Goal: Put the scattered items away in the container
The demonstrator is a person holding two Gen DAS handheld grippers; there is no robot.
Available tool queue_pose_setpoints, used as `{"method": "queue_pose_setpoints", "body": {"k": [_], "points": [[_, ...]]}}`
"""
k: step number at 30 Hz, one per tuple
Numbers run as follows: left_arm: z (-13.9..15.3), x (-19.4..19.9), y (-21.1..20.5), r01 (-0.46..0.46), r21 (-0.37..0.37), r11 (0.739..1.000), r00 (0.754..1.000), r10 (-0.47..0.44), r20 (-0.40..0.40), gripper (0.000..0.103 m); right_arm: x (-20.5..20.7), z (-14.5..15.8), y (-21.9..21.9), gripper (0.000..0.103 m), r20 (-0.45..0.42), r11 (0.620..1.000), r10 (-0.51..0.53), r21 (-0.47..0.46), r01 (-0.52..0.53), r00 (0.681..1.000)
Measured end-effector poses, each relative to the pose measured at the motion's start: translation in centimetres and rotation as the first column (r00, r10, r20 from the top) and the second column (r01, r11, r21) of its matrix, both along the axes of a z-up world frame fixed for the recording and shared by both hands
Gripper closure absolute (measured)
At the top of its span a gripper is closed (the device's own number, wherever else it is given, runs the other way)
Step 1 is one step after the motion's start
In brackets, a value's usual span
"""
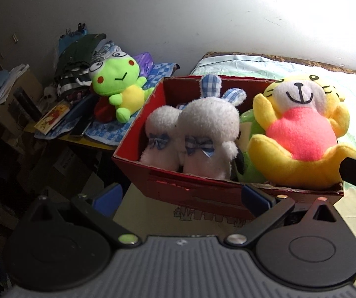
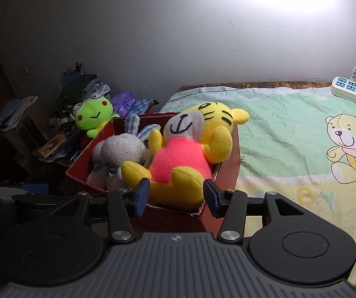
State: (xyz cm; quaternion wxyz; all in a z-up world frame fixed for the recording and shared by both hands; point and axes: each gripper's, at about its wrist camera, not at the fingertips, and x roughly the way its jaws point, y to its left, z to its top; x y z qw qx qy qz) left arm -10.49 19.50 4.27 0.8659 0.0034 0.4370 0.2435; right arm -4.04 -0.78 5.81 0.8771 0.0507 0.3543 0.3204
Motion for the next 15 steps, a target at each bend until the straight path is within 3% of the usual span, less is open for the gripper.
{"method": "queue_pose_setpoints", "body": {"k": [8,15], "points": [[-1.3,-1.4,0.5,-0.041,-0.03,0.999,0.998,0.04,-0.039,0.001,-0.7,-0.6,0.3,0.052,-0.022,0.999,0.043,-0.002,-0.043,0.999],[-1.9,-2.6,1.2,-0.027,-0.033,0.999,0.999,0.026,-0.03,0.001,-0.9,-0.2,0.6,0.052,0.0,1.0,-0.011,0.013,0.011,1.0]]}}
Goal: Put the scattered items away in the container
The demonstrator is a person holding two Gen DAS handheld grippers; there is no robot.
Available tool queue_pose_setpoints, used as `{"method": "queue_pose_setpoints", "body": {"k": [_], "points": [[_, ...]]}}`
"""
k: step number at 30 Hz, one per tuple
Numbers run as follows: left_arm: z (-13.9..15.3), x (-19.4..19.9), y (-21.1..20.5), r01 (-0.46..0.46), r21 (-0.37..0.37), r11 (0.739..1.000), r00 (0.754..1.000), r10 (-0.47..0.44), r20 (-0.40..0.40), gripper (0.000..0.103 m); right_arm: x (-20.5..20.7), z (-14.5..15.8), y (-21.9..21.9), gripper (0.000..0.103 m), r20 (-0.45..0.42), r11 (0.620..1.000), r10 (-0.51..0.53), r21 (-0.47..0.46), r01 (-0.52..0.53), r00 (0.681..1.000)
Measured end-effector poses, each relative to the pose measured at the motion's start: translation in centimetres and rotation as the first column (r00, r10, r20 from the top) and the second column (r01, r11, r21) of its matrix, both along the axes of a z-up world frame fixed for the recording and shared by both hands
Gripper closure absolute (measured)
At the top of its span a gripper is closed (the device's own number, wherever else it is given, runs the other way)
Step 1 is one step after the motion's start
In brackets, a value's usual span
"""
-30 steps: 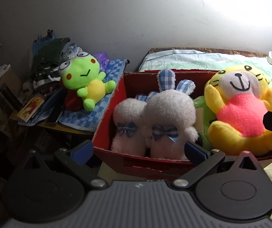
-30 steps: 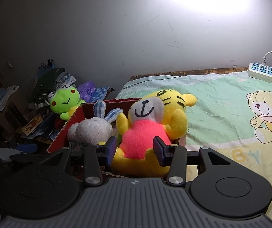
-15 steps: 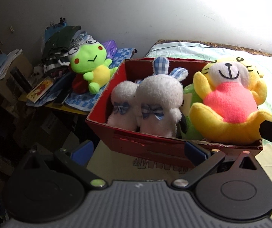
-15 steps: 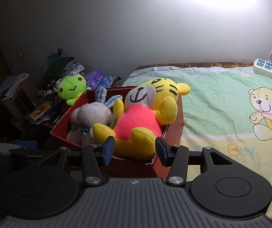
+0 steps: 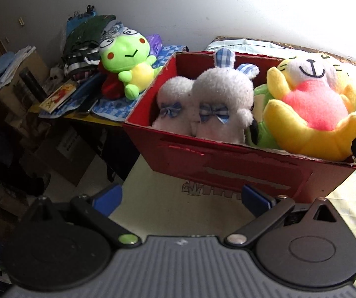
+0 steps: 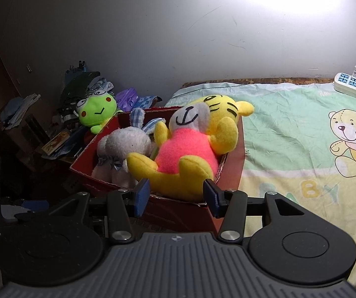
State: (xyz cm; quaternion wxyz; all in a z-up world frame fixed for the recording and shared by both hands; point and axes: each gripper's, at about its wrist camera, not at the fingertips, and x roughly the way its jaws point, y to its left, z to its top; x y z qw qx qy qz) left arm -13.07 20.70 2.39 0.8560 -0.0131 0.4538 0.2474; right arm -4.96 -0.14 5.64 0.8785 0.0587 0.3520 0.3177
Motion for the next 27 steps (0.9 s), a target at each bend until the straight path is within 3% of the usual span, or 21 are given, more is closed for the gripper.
{"method": "queue_pose_setpoints", "body": {"k": [12,20,27], "points": [[1.2,-0.1,3.8,0.065,0.031,0.997,0.996,-0.067,0.065,0.001,0.2,1.3,3.3,0.052,0.019,0.997,-0.08,0.012,0.08,0.997],[1.7,1.5,4.3,0.14,0.025,0.99,0.986,-0.142,0.089,0.001,1.1,1.2,2.7,0.052,-0.009,0.987,-0.162,0.025,0.162,0.987],[1.4,1.6,4.6,0.152,0.017,0.988,0.984,-0.152,0.091,0.001,1.2,1.3,3.1,0.052,-0.001,0.988,-0.153,0.017,0.153,0.988]]}}
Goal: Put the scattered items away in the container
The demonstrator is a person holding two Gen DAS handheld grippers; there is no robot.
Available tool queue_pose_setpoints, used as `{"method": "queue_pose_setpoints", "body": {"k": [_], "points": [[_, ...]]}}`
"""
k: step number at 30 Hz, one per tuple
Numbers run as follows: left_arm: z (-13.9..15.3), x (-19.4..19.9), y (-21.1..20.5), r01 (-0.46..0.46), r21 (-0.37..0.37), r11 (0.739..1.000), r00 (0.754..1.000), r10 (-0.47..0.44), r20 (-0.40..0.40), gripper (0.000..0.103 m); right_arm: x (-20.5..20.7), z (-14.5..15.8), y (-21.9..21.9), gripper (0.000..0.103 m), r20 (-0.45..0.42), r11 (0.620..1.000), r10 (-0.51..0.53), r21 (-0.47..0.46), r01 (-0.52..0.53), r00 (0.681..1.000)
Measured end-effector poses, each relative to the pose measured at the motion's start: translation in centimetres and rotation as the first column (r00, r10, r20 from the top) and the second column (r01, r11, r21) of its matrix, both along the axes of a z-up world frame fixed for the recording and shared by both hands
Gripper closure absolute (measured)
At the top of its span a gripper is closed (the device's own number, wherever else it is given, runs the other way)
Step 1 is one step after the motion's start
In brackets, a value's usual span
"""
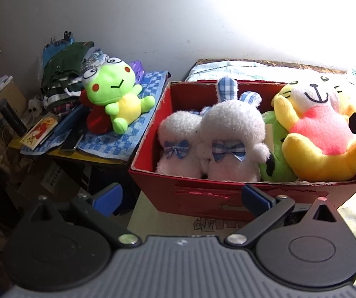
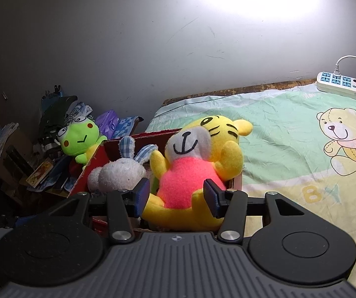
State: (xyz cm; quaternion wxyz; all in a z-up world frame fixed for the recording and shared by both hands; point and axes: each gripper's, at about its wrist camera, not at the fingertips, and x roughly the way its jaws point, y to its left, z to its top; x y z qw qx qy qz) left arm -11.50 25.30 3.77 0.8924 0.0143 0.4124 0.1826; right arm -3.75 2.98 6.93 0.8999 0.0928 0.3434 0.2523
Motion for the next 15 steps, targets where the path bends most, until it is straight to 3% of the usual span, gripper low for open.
{"method": "queue_pose_setpoints", "body": {"k": [15], "points": [[0.4,1.1,-0.3,0.052,-0.024,0.998,0.998,-0.052,-0.027,0.001,-1.3,0.2,-0.6,0.052,-0.011,0.997,-0.068,-0.048,0.068,0.998]]}}
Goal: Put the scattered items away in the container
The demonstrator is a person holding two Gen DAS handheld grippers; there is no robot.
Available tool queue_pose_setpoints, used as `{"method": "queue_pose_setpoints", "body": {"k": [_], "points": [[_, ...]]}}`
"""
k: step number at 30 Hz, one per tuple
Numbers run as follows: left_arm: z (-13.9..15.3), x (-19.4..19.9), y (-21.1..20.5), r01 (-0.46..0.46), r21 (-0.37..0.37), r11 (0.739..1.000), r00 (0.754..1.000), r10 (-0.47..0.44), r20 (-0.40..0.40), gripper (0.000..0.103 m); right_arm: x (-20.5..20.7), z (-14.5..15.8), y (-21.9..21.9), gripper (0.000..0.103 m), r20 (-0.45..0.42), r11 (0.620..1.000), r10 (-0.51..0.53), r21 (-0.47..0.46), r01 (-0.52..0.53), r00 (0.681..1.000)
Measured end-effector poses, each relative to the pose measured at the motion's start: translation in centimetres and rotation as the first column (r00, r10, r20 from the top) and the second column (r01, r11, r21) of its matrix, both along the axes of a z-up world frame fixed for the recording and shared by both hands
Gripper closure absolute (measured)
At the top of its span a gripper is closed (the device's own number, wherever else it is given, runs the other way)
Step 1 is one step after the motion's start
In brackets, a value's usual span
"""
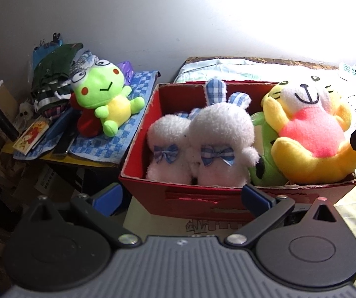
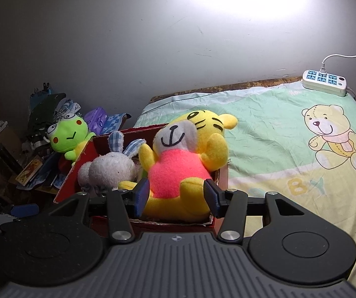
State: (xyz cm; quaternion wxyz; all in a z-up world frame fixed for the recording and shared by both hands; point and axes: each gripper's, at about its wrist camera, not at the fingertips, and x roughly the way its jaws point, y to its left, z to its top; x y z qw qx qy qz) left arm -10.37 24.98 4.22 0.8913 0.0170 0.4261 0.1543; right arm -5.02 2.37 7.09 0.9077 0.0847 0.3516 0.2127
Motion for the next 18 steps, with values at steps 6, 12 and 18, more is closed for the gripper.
{"method": "queue_pose_setpoints", "body": {"k": [6,12,18], "points": [[0.2,0.5,-0.1,0.032,-0.01,0.999,0.999,-0.032,-0.008,0.001,-0.6,0.2,0.2,0.049,0.006,1.0,-0.015,-0.022,0.015,1.0],[0.1,0.9,0.4,0.055,-0.029,0.998,0.998,-0.055,-0.018,0.001,-1.1,0.2,1.4,0.047,0.002,0.999,-0.003,-0.039,0.003,1.0],[-0.3,1.4,1.0,0.071,-0.033,0.997,0.997,-0.072,-0.04,0.001,-1.4,-0.1,2.3,0.046,-0.005,0.999,-0.012,-0.039,0.012,1.0]]}}
